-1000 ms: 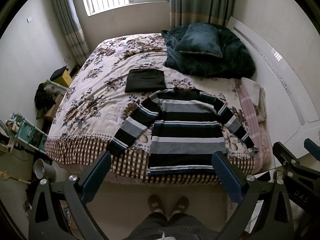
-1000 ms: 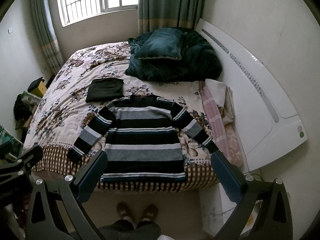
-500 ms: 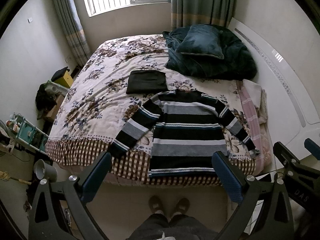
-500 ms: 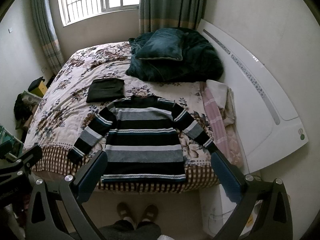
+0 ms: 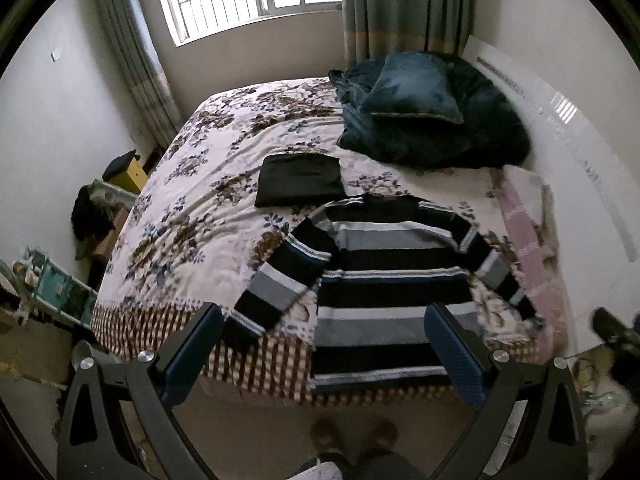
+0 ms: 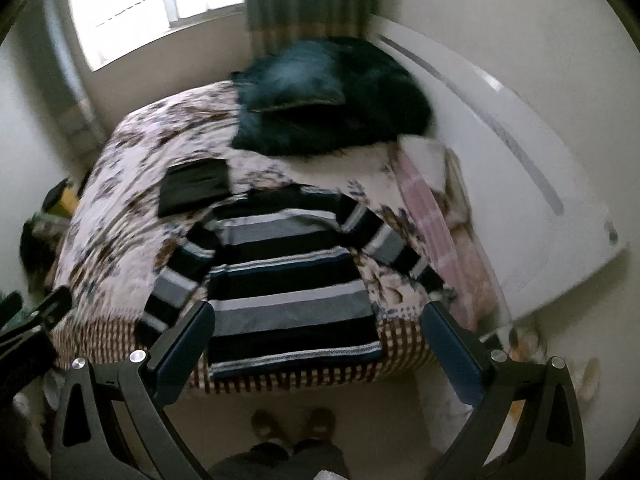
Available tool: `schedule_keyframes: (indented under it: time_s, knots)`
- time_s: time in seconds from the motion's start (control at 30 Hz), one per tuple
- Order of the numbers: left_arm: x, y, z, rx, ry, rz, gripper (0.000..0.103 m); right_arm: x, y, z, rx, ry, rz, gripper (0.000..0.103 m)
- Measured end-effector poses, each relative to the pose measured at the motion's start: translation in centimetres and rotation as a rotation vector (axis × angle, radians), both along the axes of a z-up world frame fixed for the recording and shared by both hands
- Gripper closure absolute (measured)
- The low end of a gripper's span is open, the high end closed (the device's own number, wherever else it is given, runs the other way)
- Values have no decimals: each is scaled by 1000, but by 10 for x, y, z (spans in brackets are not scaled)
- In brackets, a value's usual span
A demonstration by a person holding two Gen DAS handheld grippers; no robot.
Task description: Fold small clothes
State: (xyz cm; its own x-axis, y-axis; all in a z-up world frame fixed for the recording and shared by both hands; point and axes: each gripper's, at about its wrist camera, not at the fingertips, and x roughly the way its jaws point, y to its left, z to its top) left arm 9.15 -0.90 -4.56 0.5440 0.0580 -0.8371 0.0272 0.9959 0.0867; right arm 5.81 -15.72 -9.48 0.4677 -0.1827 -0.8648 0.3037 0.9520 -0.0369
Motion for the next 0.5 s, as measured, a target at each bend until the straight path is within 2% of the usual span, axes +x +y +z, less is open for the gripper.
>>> schedule_keyframes:
  time_s: [0.07,0.2,0.3,0.4,0.5]
  knots:
    - [19,-3,-22,-2,15,-1,0,14,-25,-28,21,25,-87,0]
    - [67,-23,-85,23,71,1,0,33,-94,-96,72,59,-283,0]
    - [103,-46,-138,41,149,12,0,41,-151,-155,112,99,-411,0]
    - [137,-74,-192,88,216,30,0,53,-218,-227,167,153,-517,0]
    - [169,-101,-247,153,282,46,0,64,-291,-305,265,160,-639,0]
